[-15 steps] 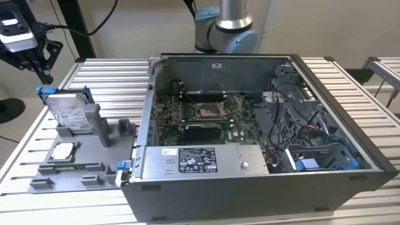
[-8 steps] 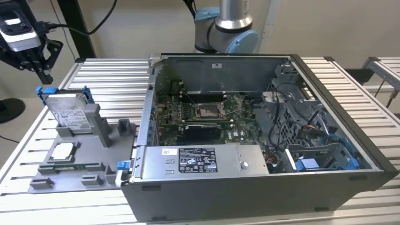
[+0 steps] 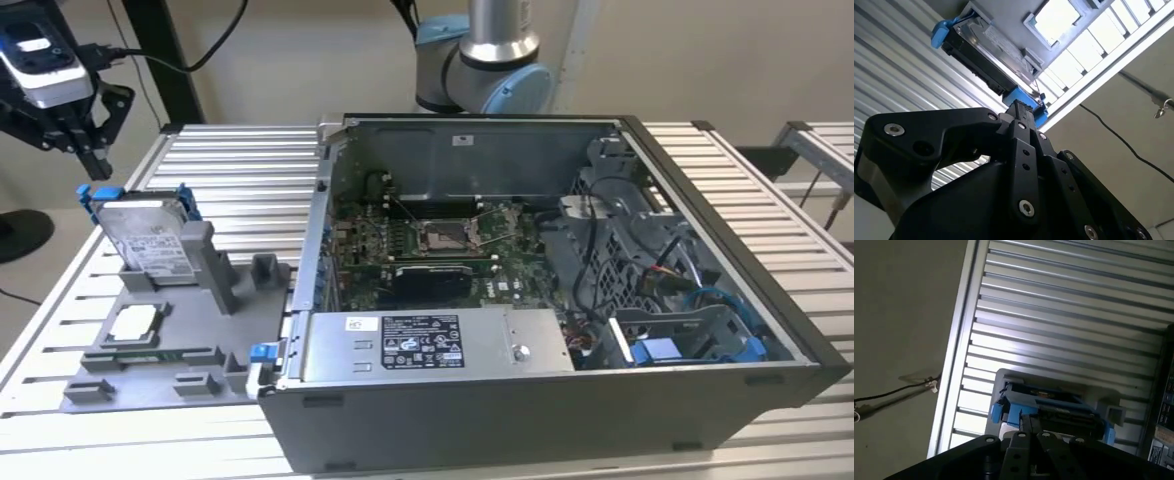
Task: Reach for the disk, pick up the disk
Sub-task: 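Pick up the disk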
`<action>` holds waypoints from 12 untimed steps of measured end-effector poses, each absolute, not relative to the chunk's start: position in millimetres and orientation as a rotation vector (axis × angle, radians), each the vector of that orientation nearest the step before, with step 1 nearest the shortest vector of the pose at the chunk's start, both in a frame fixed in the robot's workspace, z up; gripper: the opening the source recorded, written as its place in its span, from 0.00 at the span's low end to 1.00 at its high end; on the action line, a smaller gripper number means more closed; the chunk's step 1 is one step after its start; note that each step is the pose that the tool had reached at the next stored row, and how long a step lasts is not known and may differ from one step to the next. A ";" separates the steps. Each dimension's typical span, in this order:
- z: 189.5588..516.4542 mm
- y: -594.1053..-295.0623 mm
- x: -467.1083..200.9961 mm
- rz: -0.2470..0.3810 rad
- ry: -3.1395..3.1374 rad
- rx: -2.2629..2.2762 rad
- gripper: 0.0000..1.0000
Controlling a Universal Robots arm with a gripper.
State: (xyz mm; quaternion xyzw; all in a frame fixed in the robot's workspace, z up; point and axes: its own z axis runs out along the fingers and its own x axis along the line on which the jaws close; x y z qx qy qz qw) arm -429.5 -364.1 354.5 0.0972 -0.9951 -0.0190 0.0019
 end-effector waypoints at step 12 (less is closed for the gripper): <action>354.5 -364.1 -429.5 -0.059 -3.101 0.463 0.00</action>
